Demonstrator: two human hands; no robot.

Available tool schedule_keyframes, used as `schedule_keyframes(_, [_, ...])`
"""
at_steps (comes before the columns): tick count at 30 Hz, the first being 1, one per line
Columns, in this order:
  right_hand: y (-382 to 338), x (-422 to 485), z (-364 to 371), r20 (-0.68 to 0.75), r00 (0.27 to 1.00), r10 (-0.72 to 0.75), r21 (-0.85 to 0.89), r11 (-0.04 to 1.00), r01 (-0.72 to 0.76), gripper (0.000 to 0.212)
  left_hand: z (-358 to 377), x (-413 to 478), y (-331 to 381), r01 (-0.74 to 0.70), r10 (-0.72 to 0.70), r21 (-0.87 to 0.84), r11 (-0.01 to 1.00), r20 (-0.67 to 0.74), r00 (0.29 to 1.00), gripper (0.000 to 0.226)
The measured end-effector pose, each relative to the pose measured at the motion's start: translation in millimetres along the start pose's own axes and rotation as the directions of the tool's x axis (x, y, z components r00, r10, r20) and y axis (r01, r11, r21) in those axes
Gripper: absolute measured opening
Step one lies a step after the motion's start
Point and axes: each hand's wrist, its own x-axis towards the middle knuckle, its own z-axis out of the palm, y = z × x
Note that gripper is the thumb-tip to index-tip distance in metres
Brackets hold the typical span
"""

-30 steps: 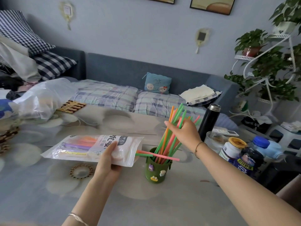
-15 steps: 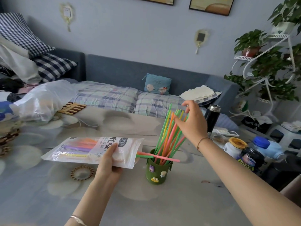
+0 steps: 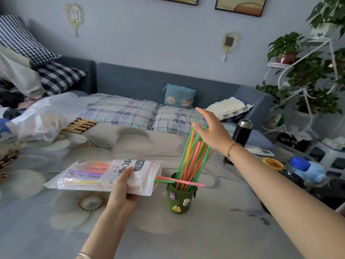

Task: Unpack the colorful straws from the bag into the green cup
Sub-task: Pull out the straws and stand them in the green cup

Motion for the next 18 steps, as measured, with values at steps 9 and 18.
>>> schedule_keyframes(9, [-8.5,9.2,-13.8,0.181,0.98,0.083,-0.236,0.971,-0.039,0.046,3.8,-0.8,2.0,-0.002,0.002,-0.018,1.0,0.007,1.0,0.005])
schedule_keyframes(18, [-32.6,-84.1,16.6,-0.449,0.885,0.125,0.444,0.891,0.099,0.027,6.5,-7.8,8.8,-0.011,0.009,-0.116,0.993,-0.022,1.0,0.023])
